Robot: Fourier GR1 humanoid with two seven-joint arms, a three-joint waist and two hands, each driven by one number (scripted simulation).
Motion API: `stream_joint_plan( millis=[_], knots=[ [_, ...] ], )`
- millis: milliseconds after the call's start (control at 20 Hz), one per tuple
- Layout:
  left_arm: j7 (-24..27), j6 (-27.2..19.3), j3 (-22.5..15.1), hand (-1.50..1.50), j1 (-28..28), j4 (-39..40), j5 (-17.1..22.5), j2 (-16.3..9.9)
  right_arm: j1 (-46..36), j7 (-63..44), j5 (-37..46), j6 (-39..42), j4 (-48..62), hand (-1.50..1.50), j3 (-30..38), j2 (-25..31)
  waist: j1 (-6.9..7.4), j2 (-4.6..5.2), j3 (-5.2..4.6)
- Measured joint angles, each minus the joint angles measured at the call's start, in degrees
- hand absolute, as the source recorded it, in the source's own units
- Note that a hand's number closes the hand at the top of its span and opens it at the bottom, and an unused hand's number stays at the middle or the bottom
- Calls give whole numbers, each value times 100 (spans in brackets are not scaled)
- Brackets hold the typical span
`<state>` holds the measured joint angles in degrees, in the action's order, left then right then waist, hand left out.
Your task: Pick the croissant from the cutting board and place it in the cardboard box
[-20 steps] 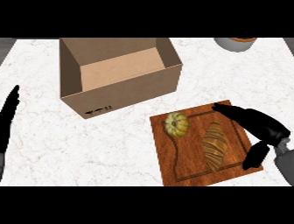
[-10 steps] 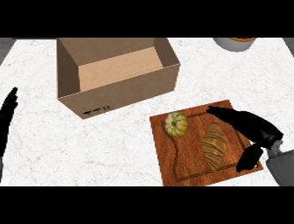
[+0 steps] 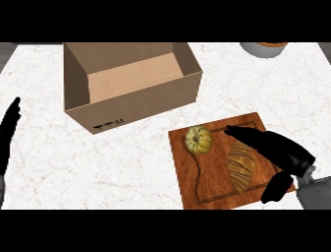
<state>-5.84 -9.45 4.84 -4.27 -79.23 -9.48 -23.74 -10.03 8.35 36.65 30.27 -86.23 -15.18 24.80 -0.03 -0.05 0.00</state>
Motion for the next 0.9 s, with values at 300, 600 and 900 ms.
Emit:
stream_joint_plan(
  millis=[300, 600, 900],
  knots=[
    [19, 56, 125, 0, -72, 34, -145, 96, 223, -362, 441, 185, -266, -150, -160, -177, -1, 1, 0],
    [189, 230, 290, 0, -62, 185, -176, 160, -53, -686, 854, 238, 219, -150, -157, -553, 13, 6, 0],
    [152, 317, 375, 0, -91, 145, -219, 195, -130, -340, 1473, -853, 764, 150, -199, -806, 22, -14, -16]
  ],
)
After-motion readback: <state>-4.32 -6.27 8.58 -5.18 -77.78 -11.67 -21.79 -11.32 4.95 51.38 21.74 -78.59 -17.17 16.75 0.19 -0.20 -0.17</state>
